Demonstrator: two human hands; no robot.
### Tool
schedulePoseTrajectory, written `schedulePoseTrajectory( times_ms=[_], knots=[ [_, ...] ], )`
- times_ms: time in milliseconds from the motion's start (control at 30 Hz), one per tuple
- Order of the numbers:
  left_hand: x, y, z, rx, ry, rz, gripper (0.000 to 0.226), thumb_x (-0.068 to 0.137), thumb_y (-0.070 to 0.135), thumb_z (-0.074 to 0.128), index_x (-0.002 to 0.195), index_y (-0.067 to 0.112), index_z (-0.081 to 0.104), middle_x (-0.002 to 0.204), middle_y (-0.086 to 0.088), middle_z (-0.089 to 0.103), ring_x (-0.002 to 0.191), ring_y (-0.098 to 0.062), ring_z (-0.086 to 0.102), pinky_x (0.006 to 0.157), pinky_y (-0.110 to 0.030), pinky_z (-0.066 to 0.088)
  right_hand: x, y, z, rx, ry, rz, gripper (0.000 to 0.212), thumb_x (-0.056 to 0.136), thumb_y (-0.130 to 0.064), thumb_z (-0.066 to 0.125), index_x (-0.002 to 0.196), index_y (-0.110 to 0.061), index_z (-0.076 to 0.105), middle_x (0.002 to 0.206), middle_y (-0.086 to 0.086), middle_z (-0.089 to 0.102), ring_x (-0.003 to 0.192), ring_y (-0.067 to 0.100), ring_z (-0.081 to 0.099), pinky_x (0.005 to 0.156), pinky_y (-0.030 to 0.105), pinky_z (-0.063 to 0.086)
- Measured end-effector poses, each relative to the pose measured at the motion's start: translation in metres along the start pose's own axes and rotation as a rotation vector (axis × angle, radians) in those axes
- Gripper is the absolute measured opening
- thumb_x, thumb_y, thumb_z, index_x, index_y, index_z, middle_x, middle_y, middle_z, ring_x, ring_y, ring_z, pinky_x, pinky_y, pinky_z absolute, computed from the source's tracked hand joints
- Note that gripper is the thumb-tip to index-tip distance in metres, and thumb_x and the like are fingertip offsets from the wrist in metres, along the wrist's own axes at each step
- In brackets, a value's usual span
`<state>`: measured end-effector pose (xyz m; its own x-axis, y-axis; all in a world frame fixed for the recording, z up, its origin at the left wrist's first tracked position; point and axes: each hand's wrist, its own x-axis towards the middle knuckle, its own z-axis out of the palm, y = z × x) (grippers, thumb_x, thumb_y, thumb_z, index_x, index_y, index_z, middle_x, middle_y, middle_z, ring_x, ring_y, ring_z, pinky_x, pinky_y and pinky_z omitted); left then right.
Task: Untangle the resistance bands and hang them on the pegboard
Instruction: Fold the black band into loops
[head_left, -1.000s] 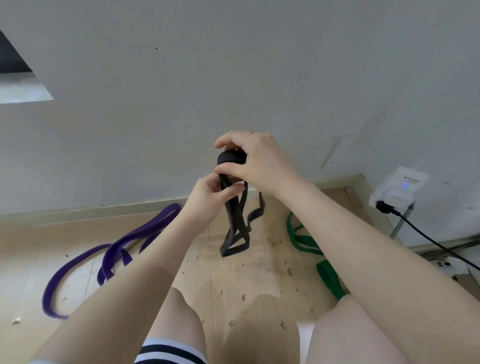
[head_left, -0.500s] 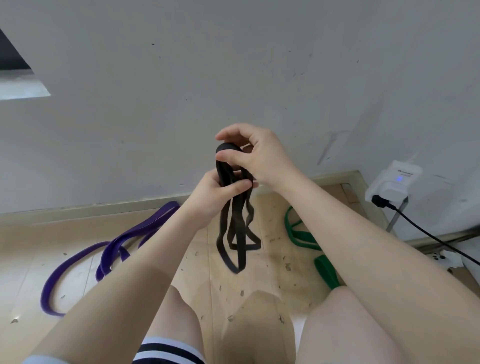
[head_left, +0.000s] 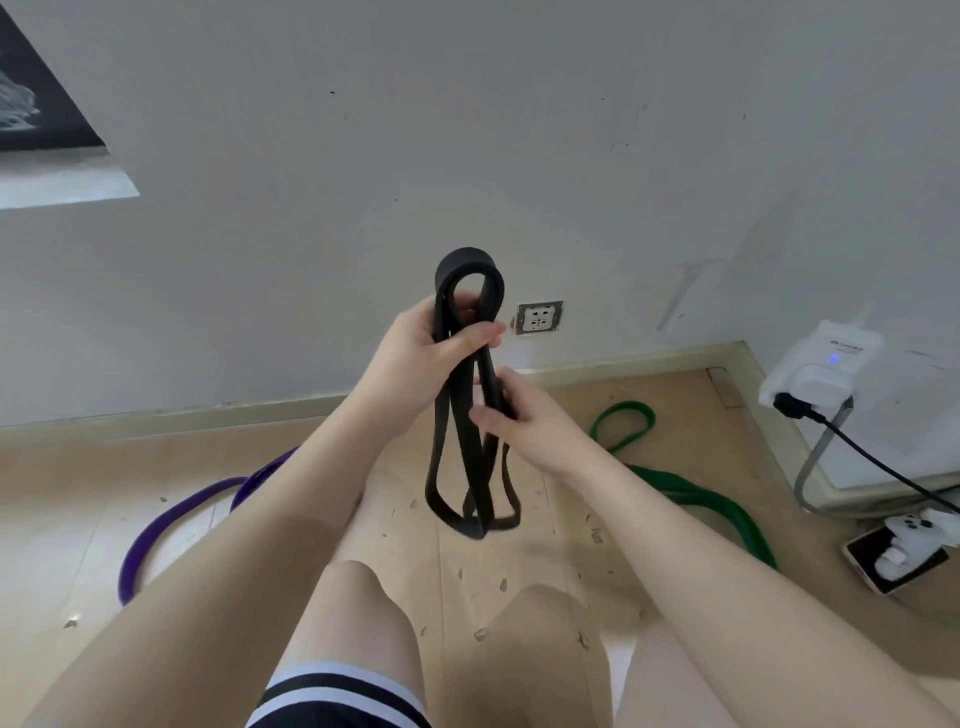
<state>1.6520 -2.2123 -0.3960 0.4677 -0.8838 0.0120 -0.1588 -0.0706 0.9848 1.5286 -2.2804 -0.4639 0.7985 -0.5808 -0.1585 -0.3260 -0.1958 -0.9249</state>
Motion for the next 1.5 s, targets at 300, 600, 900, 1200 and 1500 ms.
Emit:
schedulePoseTrajectory(
  times_ms=[300,600,900,1200,1500],
  knots=[
    [0.004,-0.014,-0.004,0.229,0.010,0.060,0.017,0.088,0.023,0.061,0.104,0.018,0.062,0.090,0.010,0.067,0.067,0.006,0.059,0.066,-0.013,0.046,0.000,0.001,-0.013,-0.090,0.035,-0.062,0.032,0.101,-0.032,0.034,0.124,-0.013,0.043,0.116,-0.001,0.053,0.111,0.015,0.049,0.092,0.026,0.039],
    [0.006,-0.018,0.027,0.178,-0.040,0.003,0.021,0.094,0.029,0.048,0.110,0.025,0.061,0.114,0.012,0.063,0.113,-0.008,0.054,0.103,-0.032,0.039,0.011,-0.021,-0.008,-0.079,-0.004,-0.183,0.054,0.086,-0.011,0.063,0.134,-0.015,0.039,0.119,-0.008,0.052,0.110,-0.002,0.046,0.090,0.006,0.041],
    [0.003,-0.022,0.015,0.022,-0.157,-0.029,0.046,0.095,0.030,0.049,0.138,0.017,0.038,0.134,-0.002,0.051,0.121,-0.022,0.050,0.092,-0.023,0.046,0.002,-0.028,-0.015,0.078,0.090,-0.093,0.029,0.100,-0.031,0.040,0.118,-0.012,0.051,0.111,0.011,0.062,0.105,0.020,0.058,0.093,0.034,0.047],
    [-0.014,-0.065,0.018,0.231,-0.296,-0.079,0.028,0.088,0.019,0.061,0.115,0.014,0.059,0.103,-0.002,0.069,0.097,-0.014,0.066,0.092,-0.040,0.051,0.002,-0.032,-0.044,0.643,0.028,-0.037,0.023,0.102,-0.030,0.030,0.093,-0.018,0.047,0.085,-0.001,0.055,0.082,0.016,0.049,0.082,0.032,0.043],
    [-0.013,-0.063,0.026,0.229,-0.225,-0.063,0.024,0.093,0.021,0.054,0.117,0.022,0.053,0.101,0.003,0.061,0.092,-0.011,0.059,0.083,-0.026,0.045,0.004,-0.020,-0.051,0.626,0.074,-0.029,0.023,0.102,-0.027,0.032,0.091,-0.017,0.050,0.086,0.000,0.059,0.091,0.018,0.052,0.091,0.036,0.039]
  ],
)
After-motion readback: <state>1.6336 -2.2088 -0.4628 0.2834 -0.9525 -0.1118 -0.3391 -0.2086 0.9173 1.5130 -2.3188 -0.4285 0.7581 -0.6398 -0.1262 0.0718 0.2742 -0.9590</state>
